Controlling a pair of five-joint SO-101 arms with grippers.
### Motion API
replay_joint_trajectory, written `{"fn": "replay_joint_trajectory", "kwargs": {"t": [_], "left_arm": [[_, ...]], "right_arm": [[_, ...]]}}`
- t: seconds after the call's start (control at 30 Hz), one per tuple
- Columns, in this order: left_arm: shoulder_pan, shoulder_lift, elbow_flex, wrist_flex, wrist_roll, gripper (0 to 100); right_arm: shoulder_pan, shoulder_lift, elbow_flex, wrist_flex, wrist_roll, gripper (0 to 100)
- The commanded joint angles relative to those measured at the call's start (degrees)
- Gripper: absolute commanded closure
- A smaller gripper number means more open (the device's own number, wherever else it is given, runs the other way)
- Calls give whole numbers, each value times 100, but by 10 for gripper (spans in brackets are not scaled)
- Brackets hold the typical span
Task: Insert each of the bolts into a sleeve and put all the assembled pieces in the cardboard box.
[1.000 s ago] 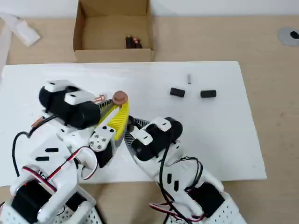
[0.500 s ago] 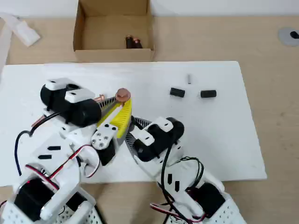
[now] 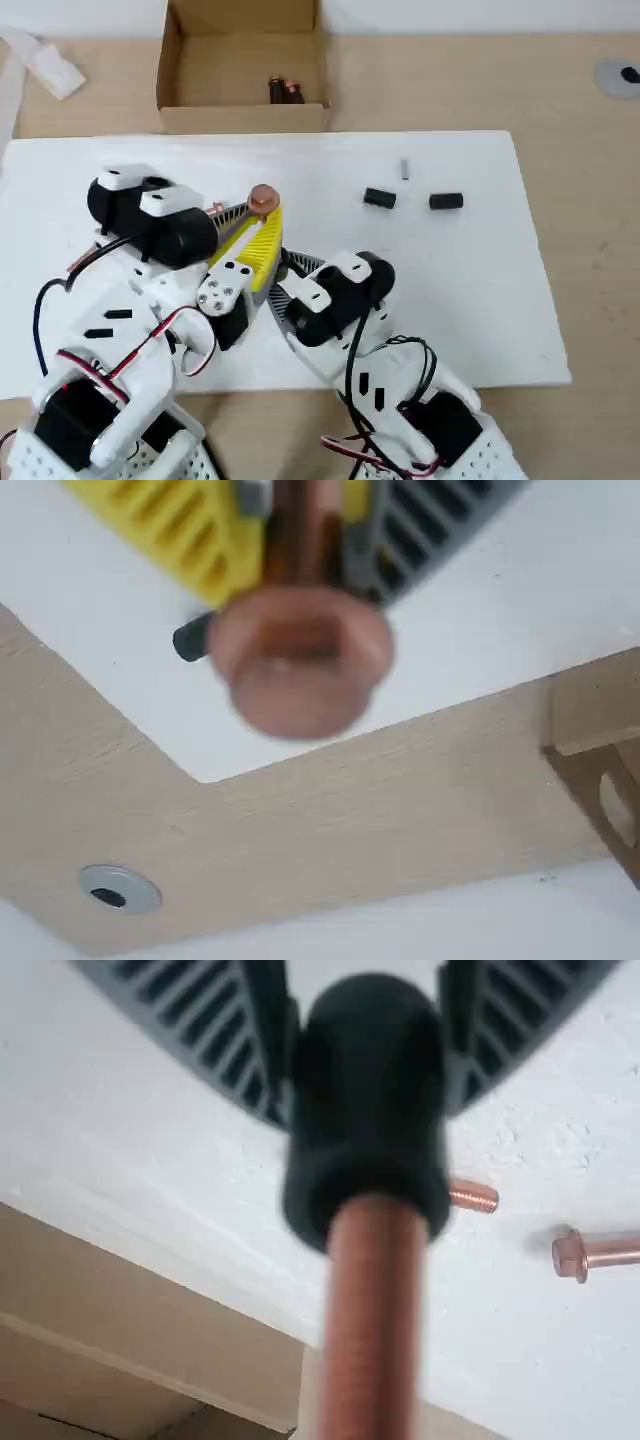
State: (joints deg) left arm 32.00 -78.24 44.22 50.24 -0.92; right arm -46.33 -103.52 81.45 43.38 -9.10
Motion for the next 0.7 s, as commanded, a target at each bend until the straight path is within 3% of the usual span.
{"fn": "replay_joint_trajectory", "kwargs": {"t": [0.0,0.53,0.67], "left_arm": [[-79,-31,26,-141,18,994],[-70,-57,158,-167,-26,988],[-70,-75,185,-132,18,933]], "right_arm": [[-31,-505,-66,-141,-35,989],[-31,-505,-66,-141,-35,989],[-31,-505,-66,-141,-35,989]]}}
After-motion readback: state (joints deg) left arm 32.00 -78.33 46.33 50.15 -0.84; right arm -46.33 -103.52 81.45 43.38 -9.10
